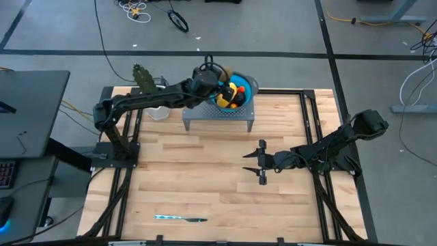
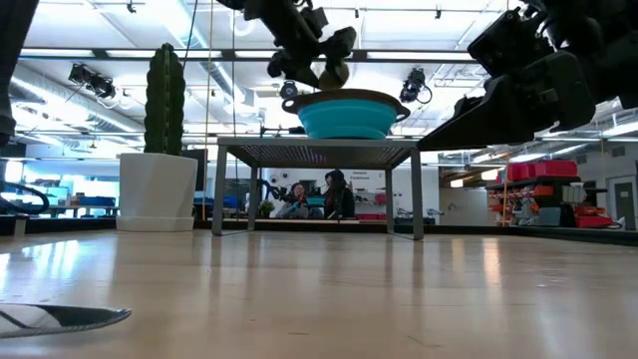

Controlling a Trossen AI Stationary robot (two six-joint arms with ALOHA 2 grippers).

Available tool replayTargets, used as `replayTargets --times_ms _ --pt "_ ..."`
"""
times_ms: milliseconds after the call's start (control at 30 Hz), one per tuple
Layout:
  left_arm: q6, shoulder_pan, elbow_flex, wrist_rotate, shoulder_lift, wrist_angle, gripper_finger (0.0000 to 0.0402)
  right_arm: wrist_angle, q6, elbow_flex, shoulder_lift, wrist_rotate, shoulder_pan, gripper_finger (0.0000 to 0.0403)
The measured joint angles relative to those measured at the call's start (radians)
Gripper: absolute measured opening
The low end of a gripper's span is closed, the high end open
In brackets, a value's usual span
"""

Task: Pick & Place Fruit
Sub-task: Put the green kiwi in the blue strainer bowl on the shelf, then put the blue table knife on the shelf

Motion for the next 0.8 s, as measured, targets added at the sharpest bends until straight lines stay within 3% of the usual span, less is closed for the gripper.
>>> replayTargets --times_ms 200,333,567,800 --pt "0.03 0.017 0.001 -0.064 0.015 0.015 0.0303 0.001 0.0 -0.006 0.0 0.0 0.0 0.0224" --pt "0.014 0.026 0.001 0.012 0.027 0.005 0.0314 0.029 0.0 -0.033 0.0 0.0 0.0 0.0224" --pt "0.117 -0.025 0.001 0.078 0.0 0.021 0.0317 0.056 0.027 -0.062 0.0 0.005 0.0 0.0224" --pt "0.157 -0.142 0.002 0.283 -0.044 -0.061 0.0314 0.055 0.039 -0.063 0.0 0.0 0.001 0.0224"
